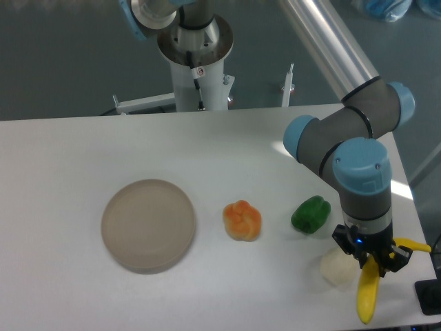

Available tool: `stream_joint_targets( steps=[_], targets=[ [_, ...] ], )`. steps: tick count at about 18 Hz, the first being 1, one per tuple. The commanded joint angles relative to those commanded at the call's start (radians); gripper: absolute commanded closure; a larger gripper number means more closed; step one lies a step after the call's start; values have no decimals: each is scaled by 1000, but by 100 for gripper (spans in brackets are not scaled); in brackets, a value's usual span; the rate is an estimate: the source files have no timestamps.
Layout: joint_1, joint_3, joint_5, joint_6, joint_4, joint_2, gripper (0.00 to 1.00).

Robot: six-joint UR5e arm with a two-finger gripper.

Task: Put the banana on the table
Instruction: 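Lift the banana and carry it up past the green pepper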

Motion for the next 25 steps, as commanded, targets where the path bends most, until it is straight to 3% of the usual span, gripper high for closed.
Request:
stream_joint_targets(
  steps=[10, 16, 21, 25],
  targets=[
    [67, -357, -5, 158, -11, 298, 70],
    [179, -620, -98, 438, -17, 506, 71],
    [244, -778, -167, 618, -63, 591, 71],
    [229, -845, -172, 624, -60, 588, 71]
  ],
)
